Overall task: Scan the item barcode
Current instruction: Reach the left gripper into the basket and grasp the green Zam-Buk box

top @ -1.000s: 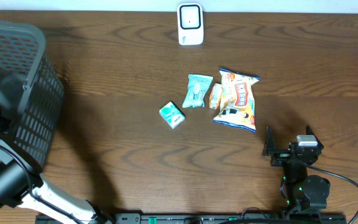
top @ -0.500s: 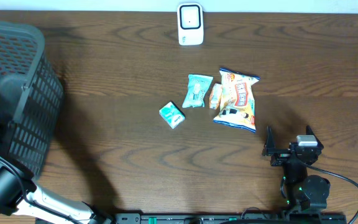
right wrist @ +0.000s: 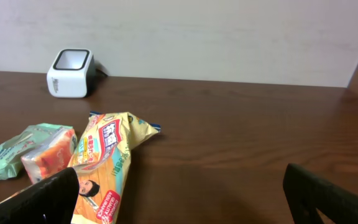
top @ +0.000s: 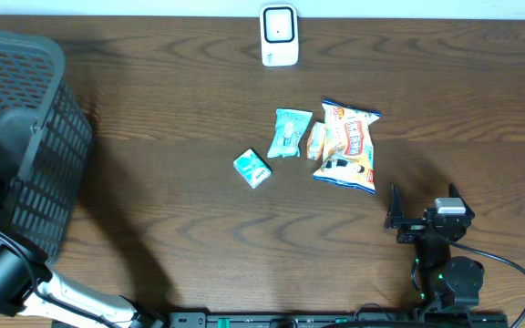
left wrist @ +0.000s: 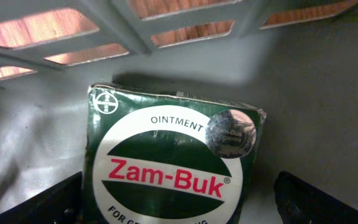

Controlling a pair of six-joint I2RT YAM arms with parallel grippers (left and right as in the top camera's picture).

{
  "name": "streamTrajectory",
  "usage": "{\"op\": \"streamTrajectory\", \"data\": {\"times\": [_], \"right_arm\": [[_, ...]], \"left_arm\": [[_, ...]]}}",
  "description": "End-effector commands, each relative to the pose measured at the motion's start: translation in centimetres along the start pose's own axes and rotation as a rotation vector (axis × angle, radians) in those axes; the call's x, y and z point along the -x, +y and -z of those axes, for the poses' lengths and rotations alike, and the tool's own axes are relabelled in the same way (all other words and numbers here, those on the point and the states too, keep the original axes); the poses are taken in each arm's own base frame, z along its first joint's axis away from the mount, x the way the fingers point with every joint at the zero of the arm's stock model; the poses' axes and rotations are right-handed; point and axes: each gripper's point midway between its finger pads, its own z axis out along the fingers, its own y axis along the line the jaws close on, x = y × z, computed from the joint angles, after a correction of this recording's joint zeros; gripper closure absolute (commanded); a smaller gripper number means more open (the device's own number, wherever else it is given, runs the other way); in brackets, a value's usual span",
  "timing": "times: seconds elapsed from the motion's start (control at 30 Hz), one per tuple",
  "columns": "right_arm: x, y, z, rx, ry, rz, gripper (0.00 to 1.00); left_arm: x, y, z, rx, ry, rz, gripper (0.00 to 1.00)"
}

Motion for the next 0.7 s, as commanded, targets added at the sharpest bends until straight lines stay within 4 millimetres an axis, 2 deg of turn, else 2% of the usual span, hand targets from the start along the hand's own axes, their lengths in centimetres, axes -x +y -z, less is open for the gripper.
{"op": "streamTrajectory", "data": {"times": [0.0,0.27,0.43,0.57,0.67], "right_arm": [[-0.1,0.2,0.0,0.008,0.003,0.01,0.01],[-0.1,0.2,0.0,0.008,0.003,0.01,0.01],[-0.1,0.2,0.0,0.008,0.003,0.01,0.01],[-0.1,0.2,0.0,0.008,0.003,0.01,0.01],[-0.1,0.2,0.0,0.008,0.003,0.01,0.01]], "left_arm": [[0.4,1.6,-0.5,0.081,-0.019,-0.028,0.07],[1.6,1.5,-0.5,0.072,-0.067,-0.016,0.08],[1.6,1.4,-1.0,0.069,-0.064,-0.016,0.25],[1.5,1.4,-0.9,0.069,-0.063,-0.016,0.26],[1.6,1.4,-0.5,0.067,-0.068,-0.015,0.32]]}}
